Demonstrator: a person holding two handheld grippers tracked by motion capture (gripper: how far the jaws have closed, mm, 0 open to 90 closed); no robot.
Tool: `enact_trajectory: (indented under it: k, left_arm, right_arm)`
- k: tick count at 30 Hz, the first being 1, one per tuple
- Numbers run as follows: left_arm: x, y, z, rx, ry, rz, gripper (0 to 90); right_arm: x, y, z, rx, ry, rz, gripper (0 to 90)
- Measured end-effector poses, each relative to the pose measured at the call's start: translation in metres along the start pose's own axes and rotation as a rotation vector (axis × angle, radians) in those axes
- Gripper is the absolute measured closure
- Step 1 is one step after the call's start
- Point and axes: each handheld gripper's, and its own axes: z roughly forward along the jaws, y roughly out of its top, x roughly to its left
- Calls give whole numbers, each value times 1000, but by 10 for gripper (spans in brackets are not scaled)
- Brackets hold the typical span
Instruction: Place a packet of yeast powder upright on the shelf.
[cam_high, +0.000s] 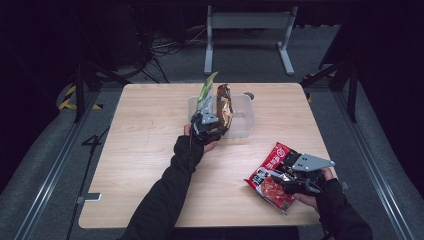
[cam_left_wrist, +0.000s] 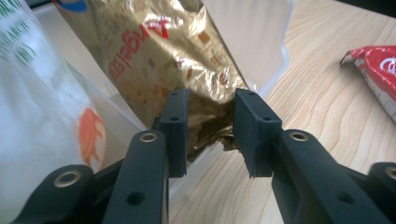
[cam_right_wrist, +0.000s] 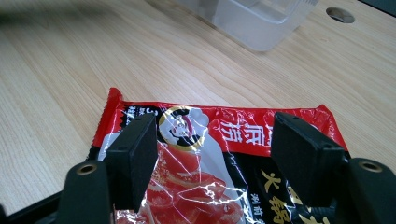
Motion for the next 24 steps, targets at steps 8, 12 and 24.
enact_trajectory:
  k: [8, 12, 24]
  left_arm:
    - [-11, 6, 3, -6, 35, 4, 584]
    - [-9, 2, 15, 48, 63, -13, 609]
    - [3, 1, 15, 102, 69, -36, 854]
  right_arm:
    - [0, 0, 0, 5, -3, 4, 331]
    - [1, -1, 1, 12, -1, 3, 330]
    - [1, -1, 3, 22, -2, 4, 329]
